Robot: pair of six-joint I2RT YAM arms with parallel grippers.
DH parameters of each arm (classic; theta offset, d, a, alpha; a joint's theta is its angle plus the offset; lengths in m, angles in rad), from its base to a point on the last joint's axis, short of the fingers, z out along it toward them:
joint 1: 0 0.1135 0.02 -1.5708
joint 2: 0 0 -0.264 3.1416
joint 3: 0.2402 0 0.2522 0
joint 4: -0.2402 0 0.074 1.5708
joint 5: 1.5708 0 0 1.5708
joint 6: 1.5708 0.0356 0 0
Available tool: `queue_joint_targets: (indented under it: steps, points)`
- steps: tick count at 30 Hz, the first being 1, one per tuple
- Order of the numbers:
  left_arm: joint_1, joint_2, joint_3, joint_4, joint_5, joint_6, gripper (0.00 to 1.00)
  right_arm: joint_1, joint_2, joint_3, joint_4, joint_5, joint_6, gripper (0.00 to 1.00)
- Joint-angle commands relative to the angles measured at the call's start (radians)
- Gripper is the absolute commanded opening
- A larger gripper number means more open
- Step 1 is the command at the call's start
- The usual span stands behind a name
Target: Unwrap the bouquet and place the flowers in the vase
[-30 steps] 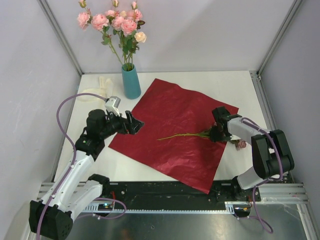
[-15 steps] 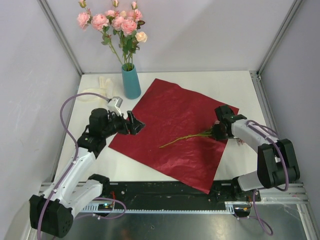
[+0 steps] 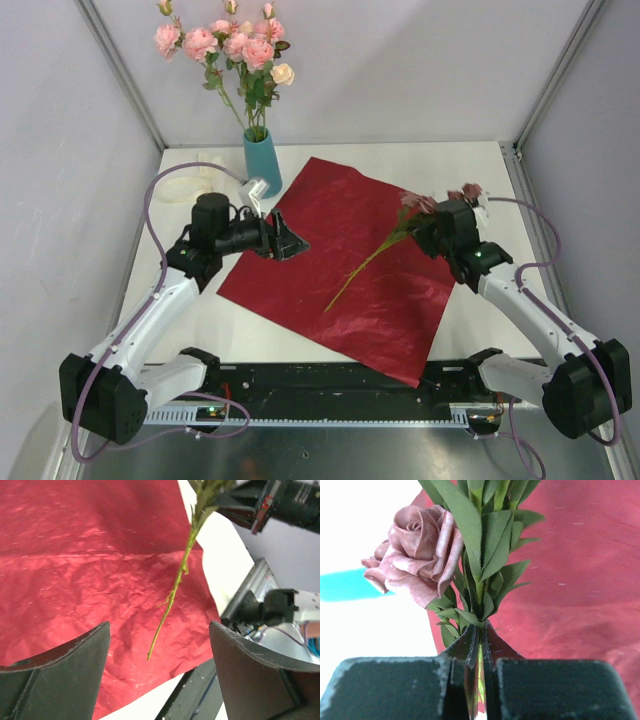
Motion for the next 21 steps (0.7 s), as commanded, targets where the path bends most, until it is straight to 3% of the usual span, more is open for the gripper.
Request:
queue_joint_targets:
  steps: [1,8,16,21]
  points:
    - [-0.078,0.031,0.087,0.005,0.113,-0.007,0.84,0.049,-0.069,0.012,0.334,-0.192,-0.321,0.0]
    - [-0.197,0.077,0.155,0.005,0.121,0.0,0.79,0.144,-0.1,0.001,0.598,-0.456,-0.386,0.0]
    - [-0.258,0.093,0.194,0.011,0.137,0.008,0.73,0.244,-0.087,0.0,0.741,-0.519,-0.401,0.0]
    - [-0.268,0.108,0.196,0.014,0.138,0.005,0.61,0.265,-0.069,0.001,0.769,-0.53,-0.4,0.0]
